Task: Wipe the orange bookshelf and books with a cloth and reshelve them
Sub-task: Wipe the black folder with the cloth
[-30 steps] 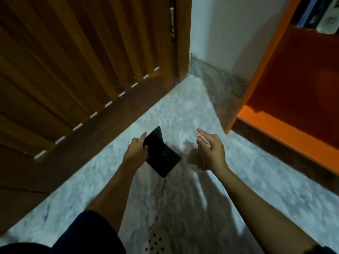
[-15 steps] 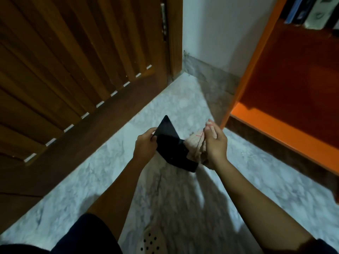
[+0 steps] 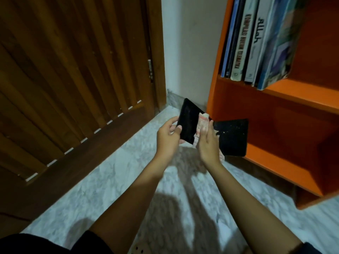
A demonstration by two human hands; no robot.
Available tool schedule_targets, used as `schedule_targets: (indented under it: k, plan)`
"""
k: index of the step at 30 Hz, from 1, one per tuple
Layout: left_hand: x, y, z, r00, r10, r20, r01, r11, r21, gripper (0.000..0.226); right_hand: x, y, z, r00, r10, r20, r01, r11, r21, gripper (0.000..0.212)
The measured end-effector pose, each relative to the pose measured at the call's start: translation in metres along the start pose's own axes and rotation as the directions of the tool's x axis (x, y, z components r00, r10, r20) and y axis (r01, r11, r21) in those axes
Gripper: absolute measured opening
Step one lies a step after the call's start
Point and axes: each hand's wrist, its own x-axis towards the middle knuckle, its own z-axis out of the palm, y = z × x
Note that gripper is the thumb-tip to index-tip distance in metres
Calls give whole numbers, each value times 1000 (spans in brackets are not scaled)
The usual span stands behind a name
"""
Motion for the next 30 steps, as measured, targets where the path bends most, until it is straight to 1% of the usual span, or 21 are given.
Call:
schedule_targets:
  k: [1,2,4,6,7,9,11,13,16,19,24,27,30]
  plan:
    - [-4,5,1,1000,-3,-10,3,999,-33,31,-4,4,-5,999,-54,0,53,994,-94,53]
    - [-8,10,3,1000,-4,-7,3,998,-57,32,-7,5,-10,995,-95,-30,90,984,-151,53]
    - [-17,17,7,1000,8,23,-6,997,-82,34,-8,1,-17,980,-117,-161,93,985,-147,53]
    - [-27,21,12,998,27,62,-21,995,-96,34,-2,-10,-23,951,-43,-305,35,999,-34,48]
    - [-31,23,15,996,38,78,-30,994,-106,35,3,-16,-26,938,15,-347,1,999,44,47]
    - [-37,27,18,993,55,100,-44,992,-115,36,11,-27,-31,921,107,-375,-35,981,193,44]
    - [-39,32,19,991,74,111,-62,992,-109,37,14,-35,-35,922,123,-368,-22,963,268,43]
    - [-40,39,19,987,101,124,-90,992,-92,37,13,-43,-37,937,94,-335,6,958,286,43]
    - [-38,47,19,976,143,162,-141,990,-27,38,10,-55,-36,965,9,-260,57,968,245,44]
    - [-37,51,19,968,175,179,-183,983,30,40,8,-65,-34,971,-112,-213,164,955,246,44]
    - [-32,58,13,957,199,212,-213,976,46,43,10,-72,-38,934,-327,-141,349,918,187,43]
    - [-30,62,9,950,213,228,-227,973,36,43,12,-73,-40,907,-413,-88,422,894,148,46]
    - [-27,66,7,951,213,224,-222,975,14,45,12,-73,-42,862,-504,-42,506,855,118,43]
